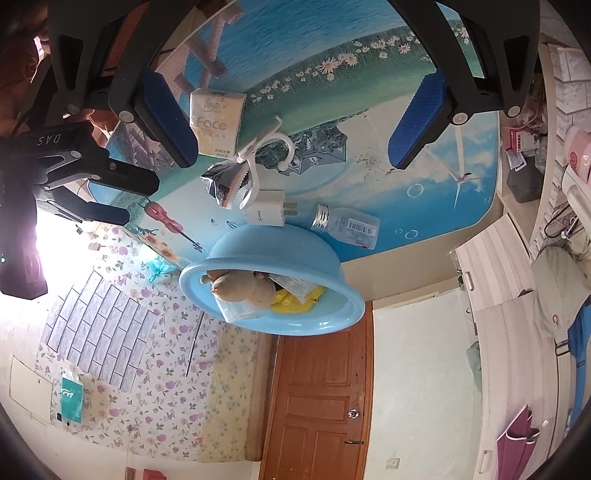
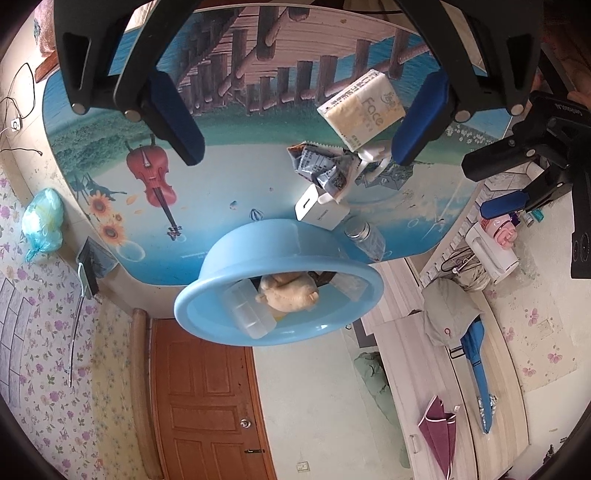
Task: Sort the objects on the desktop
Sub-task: 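Withdraw both open tools from the basin back over the table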
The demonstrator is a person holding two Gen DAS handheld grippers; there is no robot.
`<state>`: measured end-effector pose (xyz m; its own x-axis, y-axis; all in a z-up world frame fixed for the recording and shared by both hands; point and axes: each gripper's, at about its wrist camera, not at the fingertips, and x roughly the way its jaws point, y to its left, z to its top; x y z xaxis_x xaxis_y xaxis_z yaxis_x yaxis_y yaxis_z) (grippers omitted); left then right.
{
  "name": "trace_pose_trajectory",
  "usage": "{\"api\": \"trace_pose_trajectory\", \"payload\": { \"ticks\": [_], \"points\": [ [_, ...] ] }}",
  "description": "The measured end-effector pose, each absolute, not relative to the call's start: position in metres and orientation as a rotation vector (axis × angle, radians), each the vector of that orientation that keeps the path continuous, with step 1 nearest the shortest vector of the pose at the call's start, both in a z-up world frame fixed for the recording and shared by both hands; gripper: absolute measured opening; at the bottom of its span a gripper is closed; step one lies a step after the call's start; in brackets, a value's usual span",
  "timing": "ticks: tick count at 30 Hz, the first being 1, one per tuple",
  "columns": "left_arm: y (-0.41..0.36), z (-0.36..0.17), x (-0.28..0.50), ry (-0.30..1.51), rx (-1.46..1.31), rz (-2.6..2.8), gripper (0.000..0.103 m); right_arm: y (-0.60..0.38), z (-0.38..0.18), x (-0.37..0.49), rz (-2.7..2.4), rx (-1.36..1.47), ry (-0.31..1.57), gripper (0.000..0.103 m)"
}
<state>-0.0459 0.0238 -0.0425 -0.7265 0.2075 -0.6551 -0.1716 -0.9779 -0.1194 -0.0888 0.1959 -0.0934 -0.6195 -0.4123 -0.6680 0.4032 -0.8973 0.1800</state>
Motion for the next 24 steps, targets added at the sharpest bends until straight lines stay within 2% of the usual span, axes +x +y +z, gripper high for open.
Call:
{"api": "trace_pose_trajectory", "payload": {
  "ticks": [9, 13, 18, 24],
  "points": [
    [0.026, -0.052, -0.046, -0.046, -1.083, 2.733, 0.103, 0.196, -0.101, -0.09, -2.471, 1.053, 0.003, 0.103],
    [0.02, -0.051, -0.045, -0.094, -1.057, 2.744, 0.103, 0.196, -0.108, -0.093, -2.448, 1.107, 0.005, 0.103],
    [0.023, -0.062, -0.046, -0.031, -1.136, 2.708, 0.103, 0.201, -0.111, -0.094, -2.446, 1.114, -0.038, 0.103],
    [0.018, -0.075, -0.041, -0.097, -1.171, 2.657, 0.103, 0.2, -0.109, -0.091, -2.446, 1.107, -0.032, 0.103]
  ]
}}
